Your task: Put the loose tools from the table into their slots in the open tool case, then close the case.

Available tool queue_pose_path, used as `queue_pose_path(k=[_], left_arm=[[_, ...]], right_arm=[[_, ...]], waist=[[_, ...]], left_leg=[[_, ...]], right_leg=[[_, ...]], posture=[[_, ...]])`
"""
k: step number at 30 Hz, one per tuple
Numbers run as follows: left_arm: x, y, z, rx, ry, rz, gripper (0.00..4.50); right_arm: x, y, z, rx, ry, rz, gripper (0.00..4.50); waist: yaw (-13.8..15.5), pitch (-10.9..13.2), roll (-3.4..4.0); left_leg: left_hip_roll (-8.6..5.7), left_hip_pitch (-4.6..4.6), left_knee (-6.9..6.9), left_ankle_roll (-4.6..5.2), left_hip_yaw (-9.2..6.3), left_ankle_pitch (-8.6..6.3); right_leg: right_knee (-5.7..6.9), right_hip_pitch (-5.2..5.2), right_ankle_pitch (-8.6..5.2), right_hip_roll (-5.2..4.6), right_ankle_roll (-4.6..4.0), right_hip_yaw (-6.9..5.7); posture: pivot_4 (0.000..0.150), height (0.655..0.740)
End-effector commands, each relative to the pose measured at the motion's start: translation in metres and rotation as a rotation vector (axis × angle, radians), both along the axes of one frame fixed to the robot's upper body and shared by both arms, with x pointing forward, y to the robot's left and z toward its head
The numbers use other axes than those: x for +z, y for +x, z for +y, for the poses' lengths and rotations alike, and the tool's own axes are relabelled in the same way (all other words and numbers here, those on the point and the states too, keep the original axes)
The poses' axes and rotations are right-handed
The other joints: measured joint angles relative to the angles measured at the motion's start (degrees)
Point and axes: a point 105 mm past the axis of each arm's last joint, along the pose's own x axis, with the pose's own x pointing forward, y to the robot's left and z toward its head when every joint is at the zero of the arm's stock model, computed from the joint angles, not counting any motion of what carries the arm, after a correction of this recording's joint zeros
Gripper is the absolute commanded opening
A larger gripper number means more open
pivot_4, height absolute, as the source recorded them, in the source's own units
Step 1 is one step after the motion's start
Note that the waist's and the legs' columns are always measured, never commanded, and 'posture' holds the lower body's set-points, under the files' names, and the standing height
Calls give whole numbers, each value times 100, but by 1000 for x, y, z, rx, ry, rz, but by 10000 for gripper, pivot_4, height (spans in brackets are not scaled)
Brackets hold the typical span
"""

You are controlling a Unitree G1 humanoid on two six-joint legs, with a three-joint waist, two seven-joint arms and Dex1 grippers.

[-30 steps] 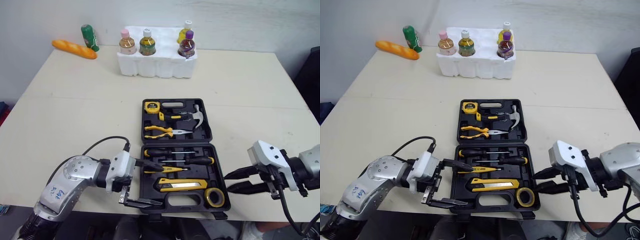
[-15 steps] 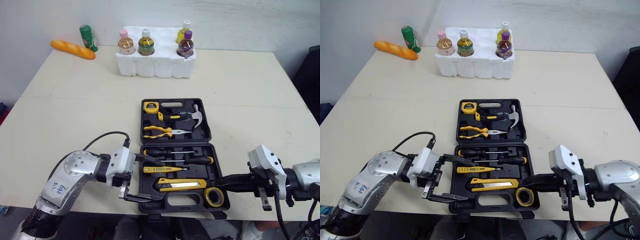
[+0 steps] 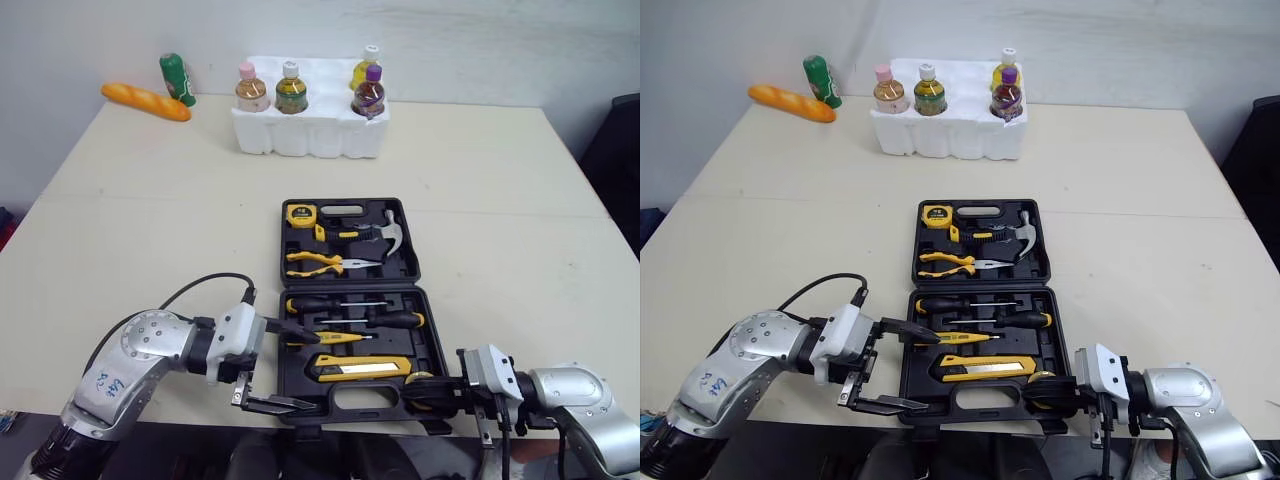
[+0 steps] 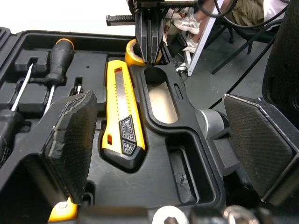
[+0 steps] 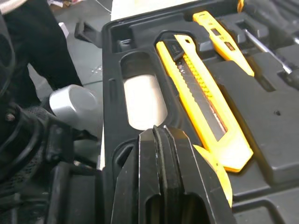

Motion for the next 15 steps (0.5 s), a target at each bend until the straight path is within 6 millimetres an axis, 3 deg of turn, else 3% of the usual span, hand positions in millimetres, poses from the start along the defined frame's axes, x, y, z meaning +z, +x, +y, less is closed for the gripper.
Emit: queue_pose_path(k=[1, 7, 11, 15], left_arm=[[7, 0, 2, -8, 9, -63, 45000], [3, 10, 14, 44, 46, -99, 45000], [2, 15, 18, 76, 55, -127, 45000], [7, 36, 32, 203, 60, -184, 45000]], right_arm=[[-27, 1, -12, -119, -41, 110, 752], [-37, -2, -15, -144, -90, 200, 752], [-21, 10, -10, -176, -22, 184, 752], [9, 12, -1, -137, 81, 191, 752]], waist=[[-4, -2, -4], [11, -55, -45], [3, -73, -74], [0, -60, -51]], left_leg=[[1, 12, -1, 13, -1, -9], [15, 73, -93, -9, 0, -1], [17, 69, -104, -11, 2, -2], [20, 68, -110, -12, 2, 0]], right_leg=[[-3, 15, 1, 0, -2, -1], [-128, 94, 27, -7, -111, -22], [-142, 92, 38, -8, -99, -23], [-139, 85, 36, -8, -110, -22]], posture=[[1500, 7400], [1500, 7400], [1500, 7400], [1500, 7400]])
